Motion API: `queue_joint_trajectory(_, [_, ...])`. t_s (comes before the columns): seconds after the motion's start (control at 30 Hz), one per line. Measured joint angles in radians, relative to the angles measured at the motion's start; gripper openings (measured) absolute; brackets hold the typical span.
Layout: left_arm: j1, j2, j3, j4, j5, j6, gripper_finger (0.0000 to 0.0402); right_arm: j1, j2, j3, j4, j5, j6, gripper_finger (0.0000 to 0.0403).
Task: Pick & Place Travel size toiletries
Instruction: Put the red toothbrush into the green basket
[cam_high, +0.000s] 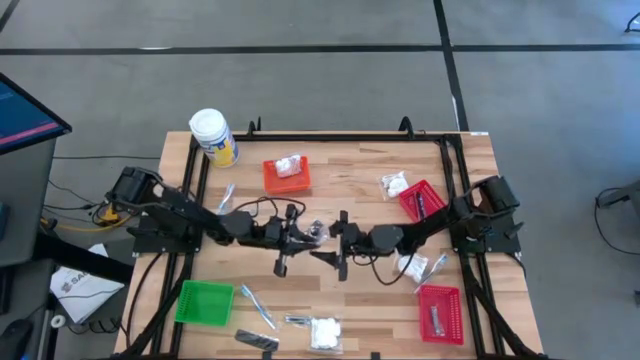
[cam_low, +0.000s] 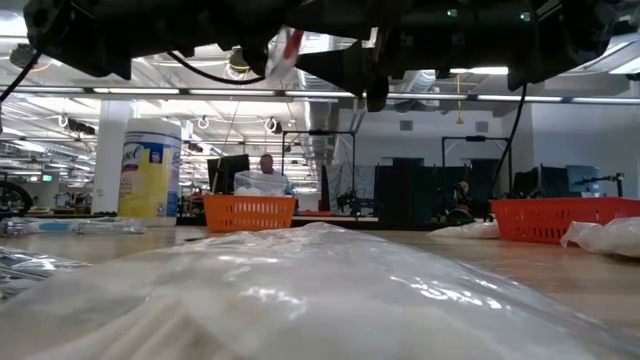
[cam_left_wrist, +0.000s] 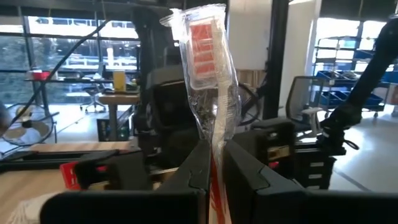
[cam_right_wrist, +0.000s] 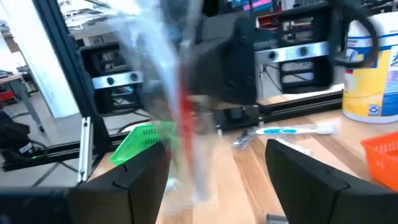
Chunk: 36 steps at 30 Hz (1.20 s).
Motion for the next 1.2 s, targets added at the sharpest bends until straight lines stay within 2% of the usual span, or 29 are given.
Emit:
queue_joint_trajectory(0.2, [-0.001,0.011,0.008,0.007,0.0,0.002,0.0014,0.009,0.0,0.0,-0.013,0.0,0.0,0.0251])
queue_joint_trajectory(0.33, [-0.001,0.011,0.008,0.01,0.0,0.003,0.0014,0.01,0.0,0.0,-0.009,-0.001,0.0,0.022])
queue_joint_trajectory(0.47, [-0.001,0.011,0.008,0.011,0.01,0.002,0.0014,0.01,0.0,0.0,-0.009,-0.001,0.0,0.0159])
queue_joint_trajectory(0.67, [-0.001,0.011,0.008,0.014,0.017,-0.002,0.0015,0.01,0.0,0.0,-0.011,-0.003,-0.002,0.0038])
queue_joint_trajectory(0.73, [-0.002,0.011,0.008,0.011,0.016,-0.007,0.0018,0.011,0.0,0.0,-0.016,-0.004,-0.011,0.0016])
queue_joint_trajectory(0.9, [-0.002,0.01,0.01,-0.02,0.017,-0.01,0.0043,0.023,0.001,0.0,-0.029,-0.001,-0.008,0.0025])
queue_joint_trajectory(1.0, [-0.001,0.01,0.01,-0.074,0.018,-0.03,0.0071,0.023,0.0,0.0,-0.047,0.002,-0.007,0.0011])
queue_joint_trajectory(1.2, [-0.003,-0.022,-0.006,-0.222,-0.023,-0.046,0.0141,0.022,-0.003,0.0,-0.132,0.002,0.043,0.001])
